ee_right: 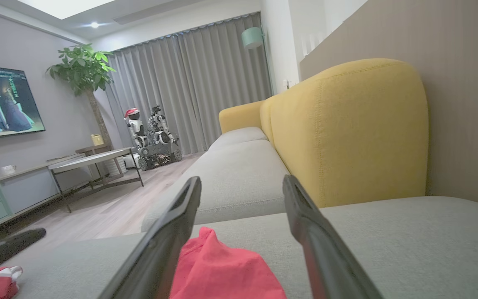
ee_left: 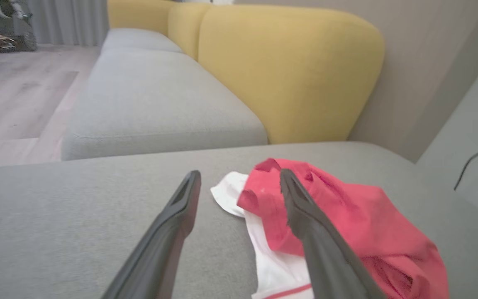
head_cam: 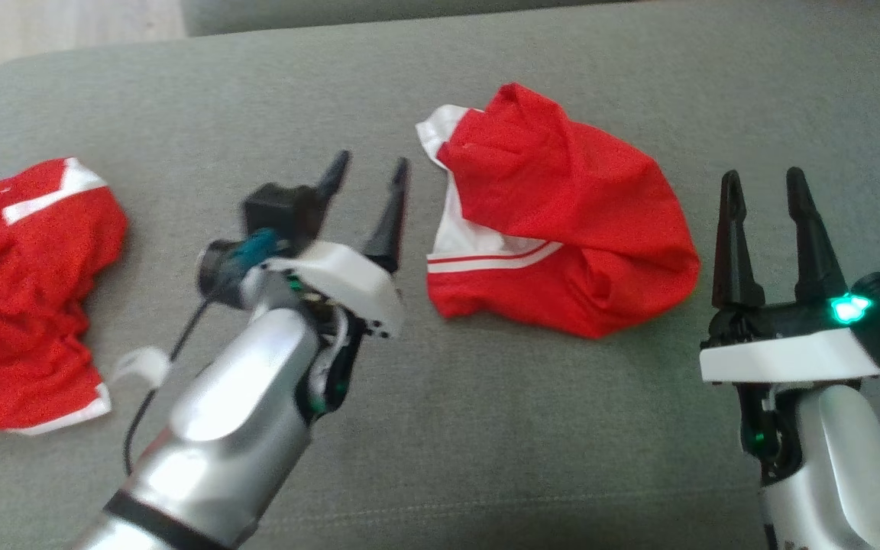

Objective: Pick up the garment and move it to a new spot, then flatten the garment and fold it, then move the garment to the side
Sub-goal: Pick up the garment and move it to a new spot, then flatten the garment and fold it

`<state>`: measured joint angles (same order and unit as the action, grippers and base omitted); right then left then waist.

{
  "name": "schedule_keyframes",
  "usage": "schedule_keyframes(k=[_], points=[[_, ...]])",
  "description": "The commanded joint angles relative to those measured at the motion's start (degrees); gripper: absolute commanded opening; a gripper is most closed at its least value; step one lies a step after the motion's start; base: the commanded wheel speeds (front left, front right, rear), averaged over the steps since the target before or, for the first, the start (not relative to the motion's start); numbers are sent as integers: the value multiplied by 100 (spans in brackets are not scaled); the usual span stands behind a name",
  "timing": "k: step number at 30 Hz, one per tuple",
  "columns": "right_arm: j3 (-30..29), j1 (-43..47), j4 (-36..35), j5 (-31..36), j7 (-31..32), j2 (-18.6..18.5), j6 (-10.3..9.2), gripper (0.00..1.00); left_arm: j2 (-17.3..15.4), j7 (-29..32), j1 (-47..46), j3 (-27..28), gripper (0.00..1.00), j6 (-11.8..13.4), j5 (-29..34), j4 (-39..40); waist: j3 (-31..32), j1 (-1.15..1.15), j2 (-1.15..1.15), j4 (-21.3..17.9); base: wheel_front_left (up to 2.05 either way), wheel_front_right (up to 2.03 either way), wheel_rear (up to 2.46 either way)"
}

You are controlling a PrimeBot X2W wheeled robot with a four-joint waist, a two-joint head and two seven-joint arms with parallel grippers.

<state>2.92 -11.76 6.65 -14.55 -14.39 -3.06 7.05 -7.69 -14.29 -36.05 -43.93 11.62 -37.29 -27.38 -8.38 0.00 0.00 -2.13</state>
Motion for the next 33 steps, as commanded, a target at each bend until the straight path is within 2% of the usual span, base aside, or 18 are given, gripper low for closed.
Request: schedule_keyframes(k=[1,7,15,25,33], points=[[97,-9,-142,49,-61,18,44,100,-184,-68,46,420,100,50,104,417,138,0,0,175,0,0,0],[10,197,-48,154,-61,18,44,100,-280,-70,1058,1316,100,11,502,1439,215,0,0,373,0,0,0],[43,346,22,212,-61,18,44,100,98,-70,2059,2194,100,-421,1126,2082,217,0,0,461,0,0,0],[112,277,13,241,-31,18,44,100,406,-71,2264,2676,100,-840,1537,2093,150,0,0,442,0,0,0],[279,70,107,435,153,18,44,100,474,-71,2287,2755,100,-1010,1636,1999,19,0,0,452,0,0,0]])
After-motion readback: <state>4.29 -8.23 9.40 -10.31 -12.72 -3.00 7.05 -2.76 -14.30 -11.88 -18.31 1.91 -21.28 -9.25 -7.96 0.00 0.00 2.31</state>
